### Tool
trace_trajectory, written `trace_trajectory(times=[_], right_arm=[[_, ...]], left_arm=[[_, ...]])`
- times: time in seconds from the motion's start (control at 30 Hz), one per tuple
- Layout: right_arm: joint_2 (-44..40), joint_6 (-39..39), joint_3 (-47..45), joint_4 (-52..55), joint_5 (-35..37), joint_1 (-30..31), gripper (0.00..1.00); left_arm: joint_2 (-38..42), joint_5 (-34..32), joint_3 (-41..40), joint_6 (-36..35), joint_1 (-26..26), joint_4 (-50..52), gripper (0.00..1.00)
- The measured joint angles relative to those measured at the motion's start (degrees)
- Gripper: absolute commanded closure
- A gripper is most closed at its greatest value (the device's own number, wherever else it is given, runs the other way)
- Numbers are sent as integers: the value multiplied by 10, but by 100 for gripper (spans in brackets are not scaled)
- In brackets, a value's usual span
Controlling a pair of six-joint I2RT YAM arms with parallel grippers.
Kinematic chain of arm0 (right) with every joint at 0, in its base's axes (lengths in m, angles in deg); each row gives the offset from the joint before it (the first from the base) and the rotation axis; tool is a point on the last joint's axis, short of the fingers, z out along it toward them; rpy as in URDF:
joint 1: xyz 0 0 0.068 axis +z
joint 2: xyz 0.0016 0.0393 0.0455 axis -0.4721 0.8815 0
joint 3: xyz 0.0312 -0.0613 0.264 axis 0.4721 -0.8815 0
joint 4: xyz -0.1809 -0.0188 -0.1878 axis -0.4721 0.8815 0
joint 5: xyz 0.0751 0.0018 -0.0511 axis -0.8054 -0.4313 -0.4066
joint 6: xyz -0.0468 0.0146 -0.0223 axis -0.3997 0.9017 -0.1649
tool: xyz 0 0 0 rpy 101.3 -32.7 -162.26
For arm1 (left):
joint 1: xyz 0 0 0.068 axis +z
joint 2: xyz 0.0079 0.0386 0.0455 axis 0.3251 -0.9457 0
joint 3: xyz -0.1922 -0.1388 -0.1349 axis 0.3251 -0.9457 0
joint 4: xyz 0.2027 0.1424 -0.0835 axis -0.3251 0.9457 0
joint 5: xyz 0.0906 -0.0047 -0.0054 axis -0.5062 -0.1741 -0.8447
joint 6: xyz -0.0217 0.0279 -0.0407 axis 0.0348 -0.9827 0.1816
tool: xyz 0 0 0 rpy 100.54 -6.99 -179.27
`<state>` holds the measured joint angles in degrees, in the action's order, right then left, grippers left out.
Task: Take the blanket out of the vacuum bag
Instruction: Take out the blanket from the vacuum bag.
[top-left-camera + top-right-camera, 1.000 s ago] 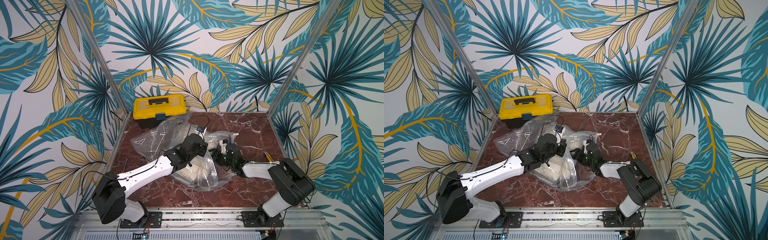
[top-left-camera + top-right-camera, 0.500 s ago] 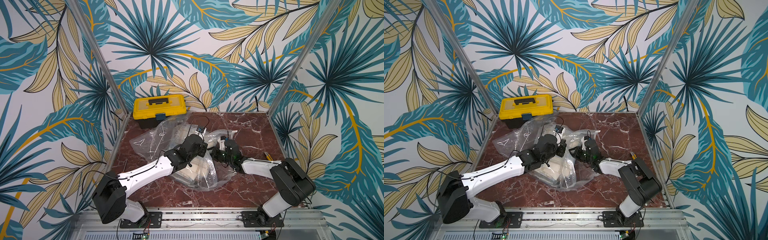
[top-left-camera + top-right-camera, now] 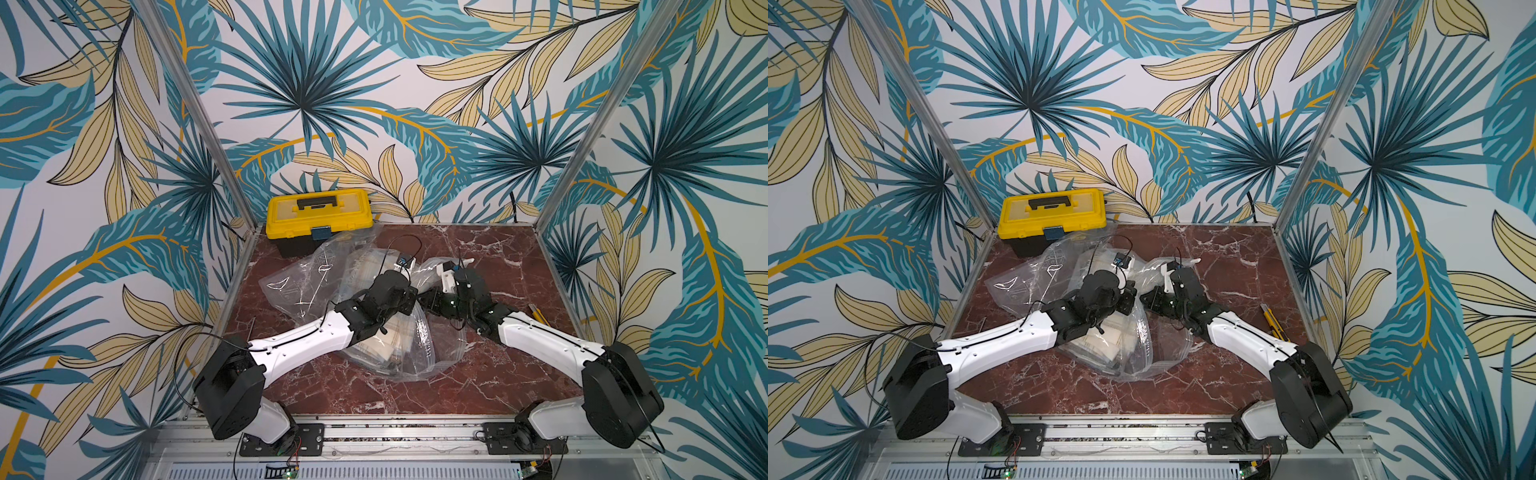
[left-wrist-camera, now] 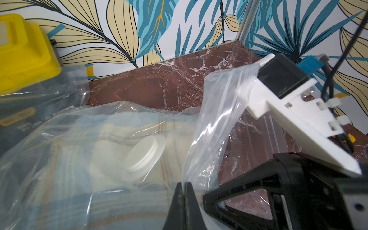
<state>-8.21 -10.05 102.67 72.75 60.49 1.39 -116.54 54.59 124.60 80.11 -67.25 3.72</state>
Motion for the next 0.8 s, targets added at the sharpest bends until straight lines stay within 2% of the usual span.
trace_trajectory(times=[0.07,0.13,0.17,0.2,0.4,0.8], right_arm=[[17,1,0,-15,-3,0,100],[42,4,0,-35,-7,0,91],[55,5,-1,-46,-8,0,84],[66,8,-3,-57,-9,1,74],[89,11,-15,-84,-9,1,58],[110,5,-31,-127,-8,1,55]], left_arm=[[0,0,0,-3,0,0,100],[0,-1,0,-6,0,2,100],[0,-1,-2,-6,0,3,100],[0,-3,-4,-8,0,3,100],[2,-12,-13,-19,0,14,100],[4,-16,-12,-21,0,26,100]])
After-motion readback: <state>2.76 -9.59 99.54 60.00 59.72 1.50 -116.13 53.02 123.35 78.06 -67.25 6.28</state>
